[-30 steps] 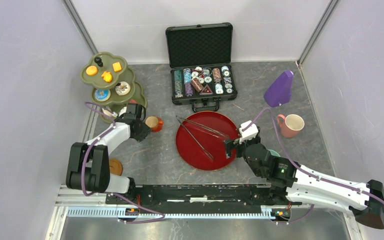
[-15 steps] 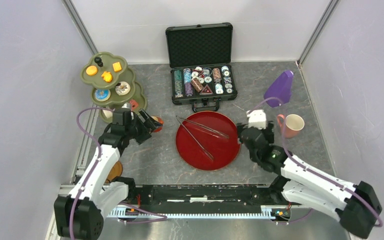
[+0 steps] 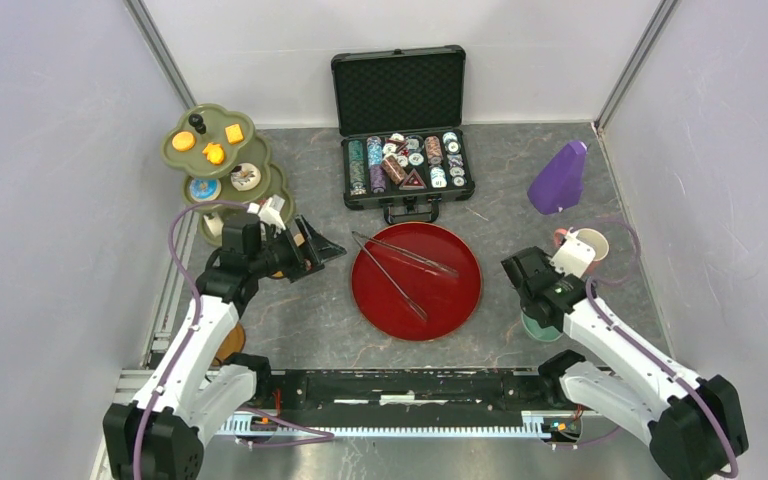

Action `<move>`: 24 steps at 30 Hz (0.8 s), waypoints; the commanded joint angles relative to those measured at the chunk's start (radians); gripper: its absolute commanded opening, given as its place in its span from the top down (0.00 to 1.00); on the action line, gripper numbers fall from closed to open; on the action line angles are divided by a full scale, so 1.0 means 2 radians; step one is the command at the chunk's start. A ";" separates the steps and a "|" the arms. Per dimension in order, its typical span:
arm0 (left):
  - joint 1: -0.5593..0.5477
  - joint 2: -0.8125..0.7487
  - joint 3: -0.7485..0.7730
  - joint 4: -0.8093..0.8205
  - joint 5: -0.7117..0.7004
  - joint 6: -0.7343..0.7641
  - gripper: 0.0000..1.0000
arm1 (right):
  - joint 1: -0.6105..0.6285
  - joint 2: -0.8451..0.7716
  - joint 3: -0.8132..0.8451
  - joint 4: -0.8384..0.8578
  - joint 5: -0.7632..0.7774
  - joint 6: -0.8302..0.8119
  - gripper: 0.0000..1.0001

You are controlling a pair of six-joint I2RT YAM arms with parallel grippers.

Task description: Serve the afternoon tea

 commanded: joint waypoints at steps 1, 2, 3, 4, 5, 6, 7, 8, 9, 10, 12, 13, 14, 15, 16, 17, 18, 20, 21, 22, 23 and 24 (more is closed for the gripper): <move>-0.011 0.000 0.015 0.028 0.041 0.028 0.07 | -0.010 0.005 0.034 -0.133 0.062 0.133 0.02; -0.012 -0.002 0.014 0.026 0.040 0.031 0.08 | -0.010 -0.006 0.028 -0.136 0.066 0.136 0.02; -0.014 -0.003 0.013 0.024 0.039 0.031 0.07 | -0.011 -0.018 0.021 -0.128 0.068 0.128 0.02; -0.015 -0.002 0.013 0.024 0.038 0.032 0.07 | -0.011 -0.033 0.015 -0.119 0.069 0.115 0.02; -0.017 -0.002 0.013 0.026 0.037 0.032 0.07 | -0.011 -0.043 0.013 -0.118 0.066 0.109 0.02; -0.018 0.000 0.013 0.028 0.038 0.031 0.07 | -0.011 -0.052 0.013 -0.122 0.064 0.110 0.02; -0.018 0.003 0.015 0.029 0.038 0.032 0.07 | -0.011 -0.058 0.013 -0.125 0.061 0.108 0.02; -0.019 0.005 0.016 0.031 0.038 0.031 0.07 | -0.011 -0.063 0.014 -0.122 0.056 0.099 0.02; -0.020 0.007 0.015 0.034 0.038 0.031 0.07 | -0.011 -0.070 0.016 -0.108 0.048 0.065 0.02; -0.021 0.009 0.013 0.038 0.038 0.030 0.07 | -0.011 -0.076 0.016 -0.091 0.033 0.026 0.02; -0.021 0.012 0.008 0.044 0.039 0.025 0.07 | -0.010 -0.092 0.018 -0.087 0.005 -0.009 0.02; -0.021 0.012 0.007 0.043 0.041 0.024 0.07 | -0.011 -0.103 0.019 -0.096 -0.005 -0.008 0.02; -0.021 0.013 0.007 0.040 0.044 0.023 0.07 | -0.011 -0.112 0.021 -0.109 -0.014 -0.007 0.04; -0.021 0.012 0.009 0.033 0.047 0.024 0.07 | -0.011 -0.123 0.026 -0.125 -0.017 -0.004 0.05; -0.021 0.010 0.012 0.027 0.049 0.024 0.07 | -0.011 -0.133 0.032 -0.149 -0.018 0.007 0.07; -0.021 0.008 0.015 0.022 0.049 0.025 0.07 | -0.011 -0.141 0.037 -0.167 -0.015 0.015 0.08; -0.021 0.006 0.018 0.019 0.047 0.026 0.07 | -0.011 -0.150 0.040 -0.185 -0.011 0.024 0.09; -0.021 0.004 0.025 0.019 0.045 0.025 0.07 | -0.011 -0.163 0.040 -0.211 -0.004 0.037 0.11; -0.021 0.005 0.030 0.019 0.045 0.024 0.07 | -0.011 -0.165 0.040 -0.224 -0.002 0.045 0.12; -0.021 0.006 0.033 0.019 0.045 0.023 0.07 | -0.011 -0.167 0.038 -0.231 -0.002 0.051 0.13; -0.021 0.006 0.036 0.019 0.046 0.021 0.07 | -0.011 -0.166 0.033 -0.234 -0.002 0.052 0.13; -0.022 0.004 0.039 0.017 0.047 0.020 0.07 | -0.011 -0.164 0.026 -0.237 -0.003 0.052 0.13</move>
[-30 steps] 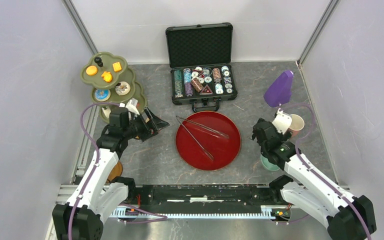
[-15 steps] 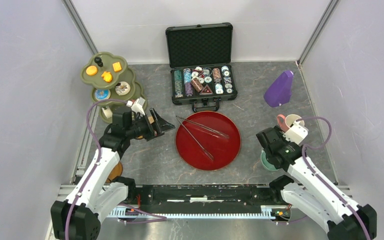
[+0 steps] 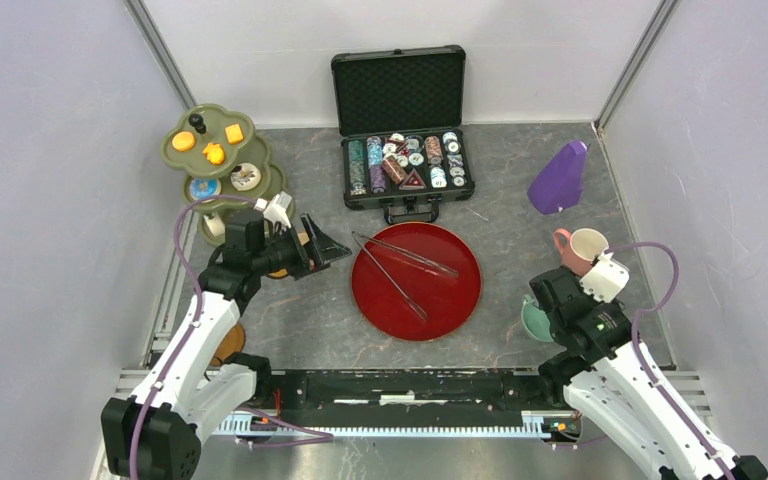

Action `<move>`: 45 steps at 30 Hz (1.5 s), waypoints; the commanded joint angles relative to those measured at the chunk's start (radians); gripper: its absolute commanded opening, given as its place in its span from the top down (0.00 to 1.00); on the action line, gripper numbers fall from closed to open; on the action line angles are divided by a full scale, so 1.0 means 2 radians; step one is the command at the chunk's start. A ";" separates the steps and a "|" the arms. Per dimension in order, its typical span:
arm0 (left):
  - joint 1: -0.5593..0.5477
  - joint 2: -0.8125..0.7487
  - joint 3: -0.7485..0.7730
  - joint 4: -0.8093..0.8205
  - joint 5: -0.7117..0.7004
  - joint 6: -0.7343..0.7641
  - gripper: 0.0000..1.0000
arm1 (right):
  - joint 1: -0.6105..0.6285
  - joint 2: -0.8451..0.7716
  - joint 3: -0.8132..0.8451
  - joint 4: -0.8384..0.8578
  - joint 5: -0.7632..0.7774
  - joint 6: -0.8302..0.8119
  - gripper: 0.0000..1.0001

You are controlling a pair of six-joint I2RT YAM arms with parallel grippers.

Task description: Serve the afternoon tea

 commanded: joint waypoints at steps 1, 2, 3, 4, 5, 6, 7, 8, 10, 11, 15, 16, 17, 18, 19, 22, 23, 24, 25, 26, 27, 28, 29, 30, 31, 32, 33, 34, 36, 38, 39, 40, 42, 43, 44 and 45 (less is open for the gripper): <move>-0.002 -0.011 0.034 0.004 0.019 0.009 0.07 | -0.002 0.004 -0.005 -0.054 0.004 0.028 0.13; -0.002 -0.015 0.034 0.002 0.020 0.009 0.07 | -0.002 0.007 -0.011 -0.051 -0.002 0.025 0.13; -0.003 -0.020 0.034 -0.003 0.018 0.010 0.07 | -0.002 0.010 -0.015 -0.043 -0.012 0.016 0.13; -0.002 -0.026 0.034 -0.009 0.017 0.010 0.07 | -0.002 0.013 -0.018 -0.041 -0.019 0.017 0.13; -0.002 -0.030 0.034 -0.014 0.015 0.010 0.07 | -0.002 0.015 -0.021 -0.039 -0.026 0.018 0.13; -0.002 -0.036 0.034 -0.019 0.014 0.010 0.07 | -0.002 0.017 -0.027 -0.038 -0.034 0.025 0.13; -0.002 -0.040 0.034 -0.022 0.013 0.011 0.07 | -0.002 0.018 -0.035 -0.035 -0.041 0.031 0.13; -0.002 -0.044 0.034 -0.025 0.012 0.011 0.07 | -0.002 0.018 -0.044 -0.019 -0.052 0.020 0.14; -0.002 -0.048 0.037 -0.030 0.010 0.010 0.07 | -0.002 0.022 -0.064 -0.007 -0.069 0.032 0.15; -0.002 -0.048 0.040 -0.031 0.010 0.010 0.07 | -0.002 0.025 -0.070 0.006 -0.075 0.032 0.17; -0.002 -0.044 0.044 -0.031 0.012 0.010 0.07 | -0.001 0.036 -0.097 0.056 -0.072 0.031 0.30; -0.003 -0.042 0.046 -0.032 0.014 0.011 0.07 | -0.002 0.039 -0.103 0.065 -0.070 0.032 0.37; -0.002 -0.042 0.047 -0.034 0.015 0.012 0.07 | -0.002 0.041 -0.110 0.076 -0.070 0.031 0.43; -0.002 -0.042 0.049 -0.036 0.014 0.014 0.07 | -0.002 0.044 -0.112 0.082 -0.067 0.031 0.48; -0.002 -0.042 0.049 -0.037 0.014 0.014 0.07 | -0.002 0.046 -0.114 0.087 -0.066 0.031 0.53; -0.002 -0.039 0.053 -0.037 0.013 0.013 0.07 | -0.002 0.048 -0.110 0.090 -0.054 0.027 0.69; -0.002 -0.037 0.055 -0.037 0.014 0.013 0.06 | -0.002 0.047 -0.106 0.090 -0.048 0.023 0.73; -0.003 -0.035 0.056 -0.037 0.014 0.013 0.06 | -0.002 0.045 -0.102 0.090 -0.043 0.016 0.78; -0.003 -0.032 0.058 -0.037 0.015 0.013 0.06 | -0.002 0.043 -0.097 0.088 -0.035 0.010 0.82; -0.003 -0.029 0.060 -0.037 0.015 0.014 0.06 | -0.002 0.042 -0.089 0.085 -0.027 0.003 0.87; -0.003 -0.027 0.061 -0.037 0.016 0.014 0.06 | -0.002 0.039 -0.082 0.084 -0.019 -0.006 0.91; -0.003 -0.023 0.063 -0.037 0.018 0.015 0.06 | -0.002 0.037 -0.075 0.088 -0.013 -0.018 0.96; -0.003 -0.021 0.063 -0.036 0.020 0.016 0.06 | -0.002 0.035 -0.065 0.091 -0.009 -0.034 1.00; -0.003 -0.018 0.064 -0.034 0.024 0.017 0.06 | -0.002 0.034 -0.054 0.095 -0.005 -0.048 1.00; -0.005 -0.015 0.065 -0.030 0.028 0.017 0.06 | -0.002 0.033 -0.046 0.097 -0.008 -0.054 1.00; -0.008 -0.012 0.068 -0.027 0.030 0.019 0.06 | -0.002 0.032 -0.037 0.115 -0.019 -0.080 1.00; -0.014 -0.009 0.072 -0.027 0.029 0.022 0.07 | -0.002 0.031 -0.030 0.135 -0.031 -0.106 1.00; -0.026 -0.004 0.077 -0.027 0.024 0.026 0.07 | -0.002 0.031 -0.018 0.147 -0.041 -0.133 1.00; -0.062 0.009 0.097 -0.034 -0.002 0.034 0.07 | -0.002 0.035 0.006 0.188 -0.081 -0.203 1.00; -0.117 0.025 0.119 -0.043 -0.048 0.043 0.07 | -0.002 0.043 0.027 0.235 -0.138 -0.269 1.00; -0.151 0.033 0.129 -0.044 -0.076 0.047 0.07 | -0.002 0.051 0.037 0.260 -0.176 -0.297 1.00; -0.181 0.045 0.140 -0.045 -0.098 0.049 0.07 | -0.001 0.065 0.047 0.279 -0.215 -0.318 1.00; -0.226 0.069 0.157 -0.039 -0.135 0.047 0.06 | 0.004 0.096 0.072 0.297 -0.270 -0.329 1.00; -0.242 0.083 0.168 -0.037 -0.150 0.046 0.06 | 0.010 0.111 0.080 0.304 -0.290 -0.329 1.00; -0.260 0.096 0.177 -0.035 -0.167 0.045 0.06 | 0.026 0.125 0.088 0.312 -0.306 -0.326 1.00; -0.273 0.105 0.186 -0.034 -0.183 0.045 0.06 | 0.045 0.137 0.095 0.320 -0.304 -0.319 1.00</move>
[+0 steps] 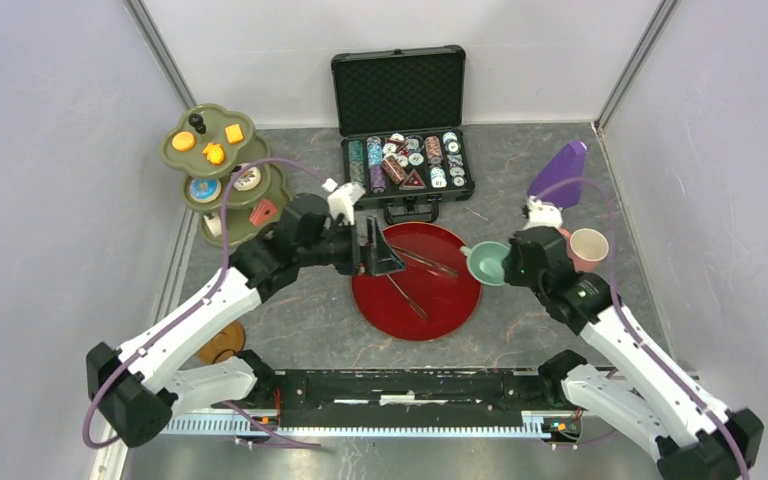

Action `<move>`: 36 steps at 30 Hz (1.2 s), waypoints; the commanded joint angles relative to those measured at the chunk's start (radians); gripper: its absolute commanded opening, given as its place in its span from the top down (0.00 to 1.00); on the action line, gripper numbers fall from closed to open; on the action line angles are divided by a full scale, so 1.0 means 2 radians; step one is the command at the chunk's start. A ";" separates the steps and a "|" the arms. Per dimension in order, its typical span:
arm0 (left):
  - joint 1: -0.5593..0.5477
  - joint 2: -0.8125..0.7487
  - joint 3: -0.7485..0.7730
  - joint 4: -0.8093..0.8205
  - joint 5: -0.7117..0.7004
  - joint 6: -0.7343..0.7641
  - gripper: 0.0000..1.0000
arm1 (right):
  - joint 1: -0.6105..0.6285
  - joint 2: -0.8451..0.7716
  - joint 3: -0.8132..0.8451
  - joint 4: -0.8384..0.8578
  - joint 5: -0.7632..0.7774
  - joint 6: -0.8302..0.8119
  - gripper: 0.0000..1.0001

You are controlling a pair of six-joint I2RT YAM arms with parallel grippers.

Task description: Serve the afternoon tea

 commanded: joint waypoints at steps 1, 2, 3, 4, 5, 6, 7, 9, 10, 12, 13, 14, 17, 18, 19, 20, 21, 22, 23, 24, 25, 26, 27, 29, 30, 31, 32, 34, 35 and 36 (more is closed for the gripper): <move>-0.063 0.043 0.050 0.010 -0.107 0.028 0.06 | 0.067 0.048 0.046 0.094 -0.083 -0.039 1.00; -0.074 0.050 0.056 0.009 -0.121 0.028 0.07 | 0.095 0.060 0.053 0.100 -0.068 -0.033 1.00; -0.081 0.057 0.063 0.008 -0.135 0.028 0.08 | 0.127 0.070 0.061 0.103 -0.044 -0.028 1.00; -0.090 0.063 0.068 0.007 -0.144 0.029 0.10 | 0.152 0.083 0.071 0.104 -0.029 -0.022 1.00; -0.098 0.069 0.074 0.005 -0.155 0.030 0.12 | 0.168 0.094 0.077 0.106 -0.017 -0.016 1.00; -0.108 0.074 0.077 0.003 -0.165 0.030 0.15 | 0.181 0.099 0.082 0.110 -0.011 -0.012 1.00; -0.117 0.077 0.078 0.002 -0.179 0.030 0.16 | 0.188 0.102 0.083 0.117 -0.008 -0.008 1.00; -0.132 0.083 0.077 0.001 -0.198 0.031 0.19 | 0.196 0.106 0.079 0.137 -0.013 -0.005 1.00; -0.137 0.088 0.078 0.000 -0.201 0.035 0.20 | 0.199 0.108 0.078 0.144 -0.018 -0.006 1.00; -0.137 0.094 0.087 -0.018 -0.208 0.055 0.24 | 0.202 0.115 0.082 0.148 -0.032 -0.012 1.00; -0.137 0.093 0.089 -0.027 -0.209 0.068 0.26 | 0.205 0.118 0.083 0.150 -0.039 -0.018 1.00; -0.137 0.093 0.089 -0.026 -0.205 0.080 0.27 | 0.206 0.120 0.082 0.155 -0.049 -0.026 1.00; -0.137 0.104 0.096 -0.033 -0.177 0.112 0.31 | 0.209 0.120 0.078 0.163 -0.071 -0.042 1.00; -0.137 0.112 0.104 -0.044 -0.174 0.119 0.34 | 0.208 0.119 0.077 0.163 -0.074 -0.046 1.00; -0.137 0.120 0.109 -0.053 -0.173 0.123 0.37 | 0.208 0.118 0.077 0.162 -0.075 -0.049 1.00; -0.137 0.128 0.112 -0.058 -0.173 0.126 0.40 | 0.209 0.116 0.076 0.163 -0.077 -0.052 1.00; -0.137 0.133 0.113 -0.061 -0.172 0.128 0.42 | 0.209 0.115 0.074 0.164 -0.080 -0.054 1.00; -0.137 0.136 0.113 -0.061 -0.170 0.128 0.44 | 0.209 0.114 0.072 0.165 -0.084 -0.056 1.00; -0.137 0.137 0.109 -0.055 -0.166 0.128 0.47 | 0.209 0.112 0.069 0.167 -0.087 -0.057 1.00; -0.137 0.138 0.105 -0.048 -0.162 0.127 0.49 | 0.210 0.111 0.066 0.170 -0.089 -0.056 1.00; -0.137 0.139 0.103 -0.042 -0.156 0.126 0.52 | 0.210 0.111 0.063 0.172 -0.092 -0.056 1.00; -0.138 0.141 0.103 -0.039 -0.155 0.124 0.54 | 0.211 0.112 0.061 0.175 -0.095 -0.055 1.00; -0.138 0.146 0.105 -0.040 -0.156 0.124 0.57 | 0.212 0.113 0.060 0.177 -0.099 -0.055 1.00; -0.141 0.155 0.112 -0.048 -0.163 0.127 0.61 | 0.214 0.113 0.057 0.182 -0.102 -0.055 1.00; -0.145 0.159 0.115 -0.052 -0.167 0.131 0.65 | 0.214 0.113 0.056 0.186 -0.102 -0.056 1.00; -0.148 0.162 0.118 -0.059 -0.176 0.133 0.66 | 0.215 0.114 0.055 0.190 -0.104 -0.057 1.00; -0.153 0.164 0.121 -0.064 -0.186 0.135 0.67 | 0.215 0.116 0.056 0.190 -0.107 -0.059 1.00; -0.159 0.168 0.120 -0.072 -0.201 0.139 0.71 | 0.217 0.121 0.060 0.188 -0.110 -0.062 1.00; -0.160 0.171 0.120 -0.074 -0.205 0.139 0.76 | 0.217 0.121 0.060 0.190 -0.111 -0.062 1.00; -0.161 0.172 0.120 -0.078 -0.208 0.140 0.81 | 0.218 0.121 0.058 0.193 -0.112 -0.063 1.00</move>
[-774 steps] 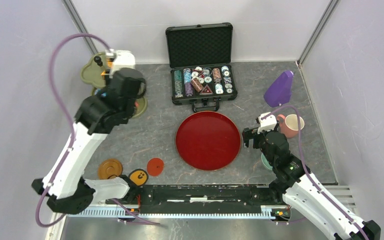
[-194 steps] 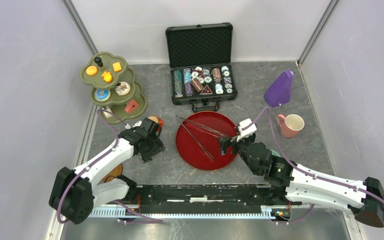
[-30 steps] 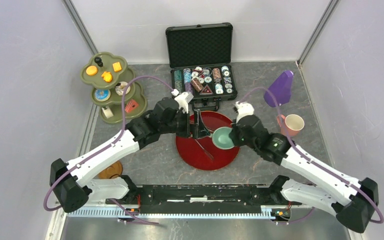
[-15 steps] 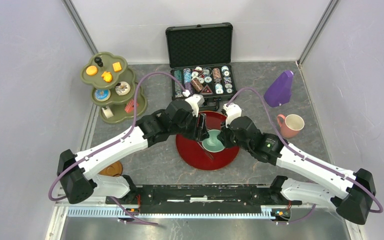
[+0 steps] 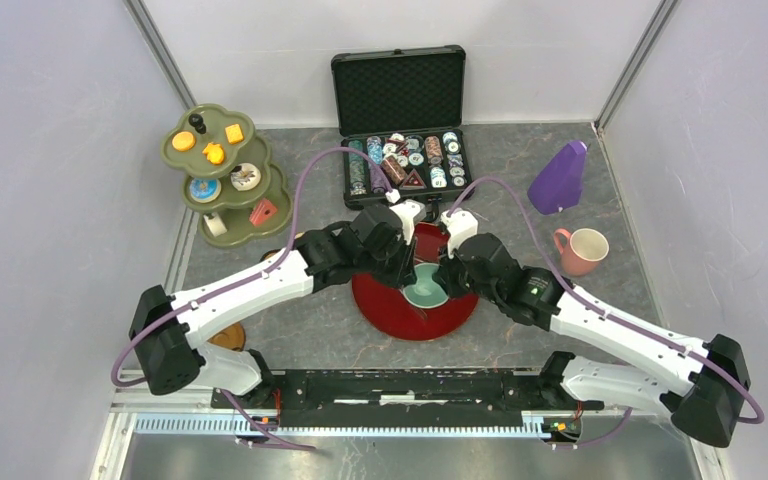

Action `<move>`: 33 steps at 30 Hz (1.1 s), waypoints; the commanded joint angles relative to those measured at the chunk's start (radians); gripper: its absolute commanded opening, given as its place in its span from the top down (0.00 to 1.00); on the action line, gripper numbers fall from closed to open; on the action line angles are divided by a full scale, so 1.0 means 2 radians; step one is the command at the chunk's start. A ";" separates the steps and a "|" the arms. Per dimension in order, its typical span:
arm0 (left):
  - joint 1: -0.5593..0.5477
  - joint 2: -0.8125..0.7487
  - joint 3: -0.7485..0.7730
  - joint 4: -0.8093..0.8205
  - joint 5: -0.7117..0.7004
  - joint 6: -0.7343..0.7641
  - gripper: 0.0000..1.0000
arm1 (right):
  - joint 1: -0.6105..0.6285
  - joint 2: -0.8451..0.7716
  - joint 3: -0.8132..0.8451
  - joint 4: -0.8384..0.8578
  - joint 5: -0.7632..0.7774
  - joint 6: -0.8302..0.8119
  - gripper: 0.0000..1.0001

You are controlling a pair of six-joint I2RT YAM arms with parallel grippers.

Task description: Serve the afternoon tea

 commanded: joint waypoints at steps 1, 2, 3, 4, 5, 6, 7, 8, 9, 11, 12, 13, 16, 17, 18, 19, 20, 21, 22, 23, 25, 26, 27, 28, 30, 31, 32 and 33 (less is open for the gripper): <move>-0.008 0.013 0.015 -0.020 -0.042 0.029 0.90 | 0.009 -0.006 0.008 0.065 -0.028 -0.004 1.00; -0.007 0.012 0.016 -0.025 -0.059 0.028 0.97 | 0.009 -0.005 0.008 0.068 -0.032 -0.006 0.96; -0.008 0.009 0.017 -0.032 -0.076 0.024 0.98 | 0.008 -0.005 0.011 0.067 -0.035 -0.011 0.84; -0.008 0.006 0.019 -0.039 -0.096 0.021 0.98 | 0.009 -0.005 0.014 0.061 -0.028 -0.011 0.68; -0.007 0.001 0.021 -0.052 -0.120 0.013 0.98 | 0.009 -0.008 0.016 0.057 -0.016 -0.010 0.48; -0.007 -0.007 0.021 -0.063 -0.153 -0.002 0.98 | 0.009 -0.013 0.015 0.053 -0.002 -0.009 0.35; -0.007 -0.017 0.015 -0.073 -0.182 -0.015 0.98 | 0.009 -0.020 0.015 0.047 0.013 -0.009 0.25; -0.007 -0.032 0.009 -0.085 -0.216 -0.037 0.98 | 0.009 -0.027 0.018 0.034 0.040 -0.008 0.18; -0.005 -0.047 0.002 -0.099 -0.256 -0.065 0.98 | 0.009 -0.035 0.021 0.020 0.068 -0.006 0.12; 0.009 -0.079 -0.011 -0.144 -0.306 -0.111 0.98 | 0.009 -0.054 0.029 0.000 0.120 -0.010 0.03; 0.024 -0.093 -0.018 -0.167 -0.328 -0.141 0.98 | 0.009 -0.062 0.033 -0.010 0.141 -0.015 0.02; 0.047 -0.114 -0.031 -0.180 -0.330 -0.160 0.98 | 0.008 -0.072 0.035 -0.020 0.167 -0.017 0.02; 0.176 -0.183 -0.099 -0.175 -0.272 -0.185 0.98 | 0.008 -0.102 0.024 -0.026 0.204 -0.032 0.02; 0.231 -0.207 -0.121 -0.163 -0.249 -0.182 0.98 | 0.008 -0.110 0.016 -0.025 0.212 -0.034 0.02; 0.273 -0.232 -0.143 -0.150 -0.230 -0.178 0.98 | 0.008 -0.118 0.010 -0.025 0.219 -0.035 0.02; 0.320 -0.248 -0.158 -0.140 -0.215 -0.172 0.98 | 0.008 -0.124 0.004 -0.027 0.222 -0.033 0.02; 0.355 -0.257 -0.166 -0.133 -0.196 -0.165 0.98 | 0.008 -0.129 0.000 -0.030 0.224 -0.029 0.02; 0.390 -0.256 -0.170 -0.129 -0.181 -0.160 0.98 | 0.008 -0.133 -0.004 -0.031 0.223 -0.025 0.02; 0.413 -0.249 -0.172 -0.125 -0.159 -0.157 0.98 | 0.008 -0.138 -0.009 -0.032 0.222 -0.022 0.02; 0.435 -0.235 -0.174 -0.123 -0.143 -0.158 0.98 | 0.008 -0.142 -0.014 -0.032 0.222 -0.020 0.02; 0.459 -0.210 -0.180 -0.109 -0.120 -0.161 0.98 | 0.008 -0.146 -0.021 -0.034 0.221 -0.012 0.02; 0.469 -0.204 -0.188 -0.093 -0.111 -0.161 0.98 | 0.008 -0.148 -0.025 -0.035 0.220 -0.010 0.02; 0.473 -0.202 -0.196 -0.069 -0.112 -0.164 0.98 | 0.008 -0.151 -0.028 -0.034 0.221 -0.009 0.02; 0.474 -0.203 -0.205 -0.050 -0.117 -0.169 0.98 | 0.008 -0.153 -0.032 -0.033 0.222 -0.009 0.02; 0.474 -0.198 -0.213 -0.020 -0.129 -0.185 0.98 | 0.008 -0.157 -0.034 -0.035 0.225 -0.010 0.02; 0.474 -0.192 -0.214 -0.010 -0.139 -0.191 0.98 | 0.008 -0.156 -0.031 -0.038 0.228 -0.011 0.02; 0.474 -0.183 -0.217 -0.004 -0.147 -0.203 0.98 | 0.008 -0.156 -0.029 -0.042 0.230 -0.011 0.02; 0.474 -0.176 -0.219 0.001 -0.151 -0.212 0.98 | 0.008 -0.155 -0.025 -0.045 0.232 -0.011 0.02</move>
